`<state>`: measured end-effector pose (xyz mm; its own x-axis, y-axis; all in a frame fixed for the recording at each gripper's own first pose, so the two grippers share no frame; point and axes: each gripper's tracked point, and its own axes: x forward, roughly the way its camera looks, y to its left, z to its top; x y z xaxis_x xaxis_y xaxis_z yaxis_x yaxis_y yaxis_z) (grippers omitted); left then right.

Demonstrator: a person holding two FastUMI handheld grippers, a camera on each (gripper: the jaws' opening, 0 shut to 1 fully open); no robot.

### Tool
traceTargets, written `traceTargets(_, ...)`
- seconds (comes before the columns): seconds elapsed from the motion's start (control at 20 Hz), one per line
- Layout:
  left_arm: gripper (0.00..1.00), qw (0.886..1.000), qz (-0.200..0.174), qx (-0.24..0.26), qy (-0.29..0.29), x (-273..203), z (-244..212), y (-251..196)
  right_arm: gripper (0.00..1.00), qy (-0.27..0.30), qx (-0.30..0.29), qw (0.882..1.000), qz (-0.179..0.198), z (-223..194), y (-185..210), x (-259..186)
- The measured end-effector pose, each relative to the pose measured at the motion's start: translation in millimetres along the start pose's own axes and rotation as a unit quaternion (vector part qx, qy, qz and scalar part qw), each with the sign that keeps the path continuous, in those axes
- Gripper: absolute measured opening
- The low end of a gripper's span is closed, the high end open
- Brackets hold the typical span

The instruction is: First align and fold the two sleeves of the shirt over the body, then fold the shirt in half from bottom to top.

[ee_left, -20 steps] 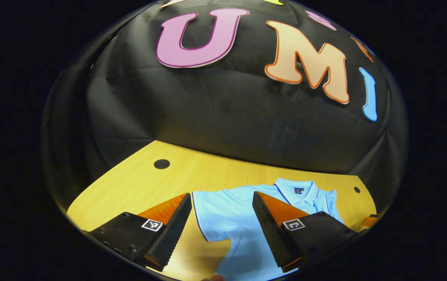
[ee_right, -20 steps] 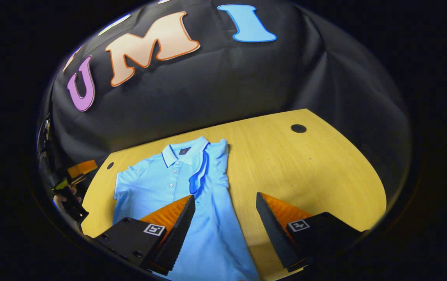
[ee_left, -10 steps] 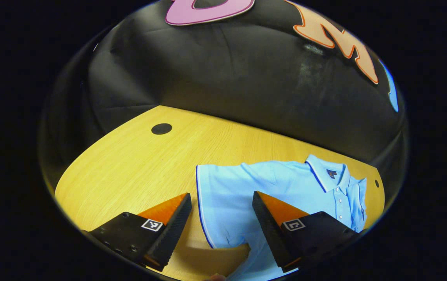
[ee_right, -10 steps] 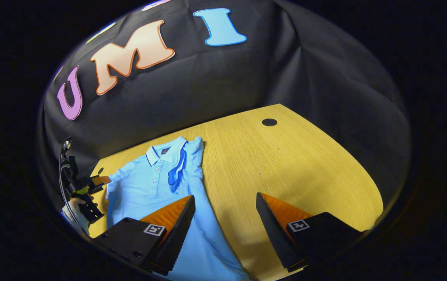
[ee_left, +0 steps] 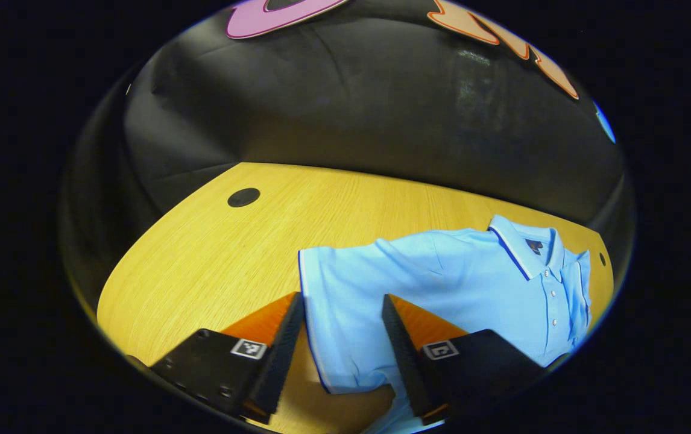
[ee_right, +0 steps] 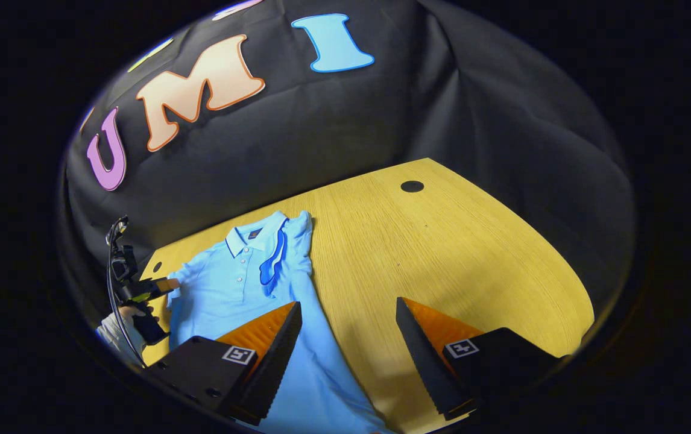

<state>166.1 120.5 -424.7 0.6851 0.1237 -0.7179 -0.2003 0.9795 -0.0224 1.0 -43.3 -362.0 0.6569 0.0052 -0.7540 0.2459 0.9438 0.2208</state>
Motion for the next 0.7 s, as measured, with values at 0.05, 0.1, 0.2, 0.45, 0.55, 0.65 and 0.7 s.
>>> traceTargets(0.05,0.68,1.000,-0.005,0.002,0.001,0.2,-0.9,-4.6,0.98,0.000,-0.001,1.000,0.001,-0.2,-0.3,-0.2)
traceTargets(0.1,0.50,1.000,-0.015,0.005,0.004,1.1,-1.7,-10.5,0.98,0.000,-0.002,1.000,0.003,0.0,-0.2,-0.3)
traceTargets(0.2,0.24,1.000,-0.027,0.001,0.002,1.8,1.1,-18.9,0.98,-0.003,-0.004,1.000,0.007,1.2,0.6,-2.8)
traceTargets(0.45,0.00,1.000,-0.006,-0.021,0.008,-8.0,1.1,-28.6,0.98,-0.014,-0.006,1.000,0.009,8.1,-8.0,-12.1)
traceTargets(0.55,0.00,0.999,-0.022,-0.036,-0.013,-16.6,15.7,-45.9,0.98,-0.016,-0.005,1.000,0.008,8.0,-15.6,-17.1)
traceTargets(0.65,0.00,0.999,-0.035,-0.024,-0.030,-25.0,26.8,-61.5,0.98,-0.017,-0.003,1.000,0.007,6.4,-21.9,-21.3)
traceTargets(0.7,0.00,0.998,-0.045,-0.011,-0.034,-27.9,32.1,-73.1,0.98,-0.017,-0.002,1.000,0.007,4.6,-24.5,-24.1)
